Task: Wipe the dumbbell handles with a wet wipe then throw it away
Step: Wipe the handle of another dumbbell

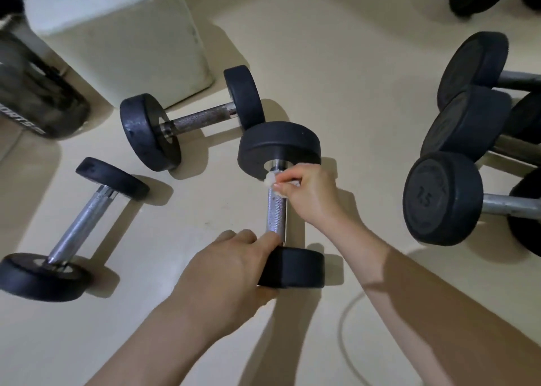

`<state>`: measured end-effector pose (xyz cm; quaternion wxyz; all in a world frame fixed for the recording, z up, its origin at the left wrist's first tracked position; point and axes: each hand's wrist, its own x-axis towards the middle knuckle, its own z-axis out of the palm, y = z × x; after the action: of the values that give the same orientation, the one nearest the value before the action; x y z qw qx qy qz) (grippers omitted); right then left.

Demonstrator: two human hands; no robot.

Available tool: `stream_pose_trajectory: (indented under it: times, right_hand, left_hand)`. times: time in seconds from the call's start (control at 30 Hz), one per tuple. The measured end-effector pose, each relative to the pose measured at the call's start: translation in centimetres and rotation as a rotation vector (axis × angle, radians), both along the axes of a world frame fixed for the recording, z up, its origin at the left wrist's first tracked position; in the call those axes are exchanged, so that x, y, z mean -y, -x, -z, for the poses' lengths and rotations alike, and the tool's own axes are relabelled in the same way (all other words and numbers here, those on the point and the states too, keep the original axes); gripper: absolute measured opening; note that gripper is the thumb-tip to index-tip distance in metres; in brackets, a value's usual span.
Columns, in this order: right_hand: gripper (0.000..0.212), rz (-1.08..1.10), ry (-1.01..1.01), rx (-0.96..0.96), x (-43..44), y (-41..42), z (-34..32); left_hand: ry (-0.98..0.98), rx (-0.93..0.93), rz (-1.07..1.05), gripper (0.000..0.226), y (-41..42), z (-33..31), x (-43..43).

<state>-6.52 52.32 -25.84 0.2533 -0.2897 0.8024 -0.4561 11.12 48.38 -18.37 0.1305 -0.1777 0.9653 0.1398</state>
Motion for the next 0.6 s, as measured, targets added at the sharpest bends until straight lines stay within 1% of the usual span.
stream_pose_trajectory:
  times: [0.07, 0.13, 0.17, 0.23, 0.3, 0.37, 0.43, 0.5, 0.6]
  right_hand:
    - [0.011, -0.061, -0.032, 0.045, -0.8, -1.3, 0.4]
    - [0.012, -0.135, -0.043, 0.094, -1.6, -2.8, 0.6]
    - [0.012, -0.124, -0.012, 0.091, -1.3, -3.2, 0.8]
    - [0.010, -0.007, 0.068, 0.078, 0.7, -2.9, 1.2]
    - [0.008, 0.064, 0.084, 0.073, 2.5, -2.9, 1.3]
    - [0.009, 0.019, 0.045, 0.105, 2.0, -3.9, 1.6]
    - [0.011, -0.089, -0.021, 0.196, 0.2, -5.0, 1.8]
    - [0.012, -0.165, -0.061, 0.209, -0.3, -5.0, 1.3]
    - [0.013, -0.060, 0.025, 0.135, 2.0, -3.2, 0.3]
  left_hand:
    - [0.081, 0.013, 0.013, 0.046, -0.7, 0.0, 0.4]
    - [0.147, 0.033, 0.036, 0.053, -1.1, 0.4, 0.2]
    - [0.146, 0.038, 0.038, 0.053, -1.3, 0.6, 0.1]
    - [0.115, 0.050, 0.012, 0.047, -1.5, 1.0, 0.8]
    - [0.069, 0.040, -0.021, 0.043, -2.0, 1.1, 2.2]
    - [-0.012, 0.052, -0.074, 0.040, -2.6, 0.9, 3.7]
    - [-0.059, 0.073, -0.091, 0.042, -2.9, 0.9, 4.4]
    - [-0.054, 0.073, -0.094, 0.042, -2.7, 0.9, 4.3]
    - [0.043, 0.032, -0.071, 0.039, -2.4, 1.2, 2.6]
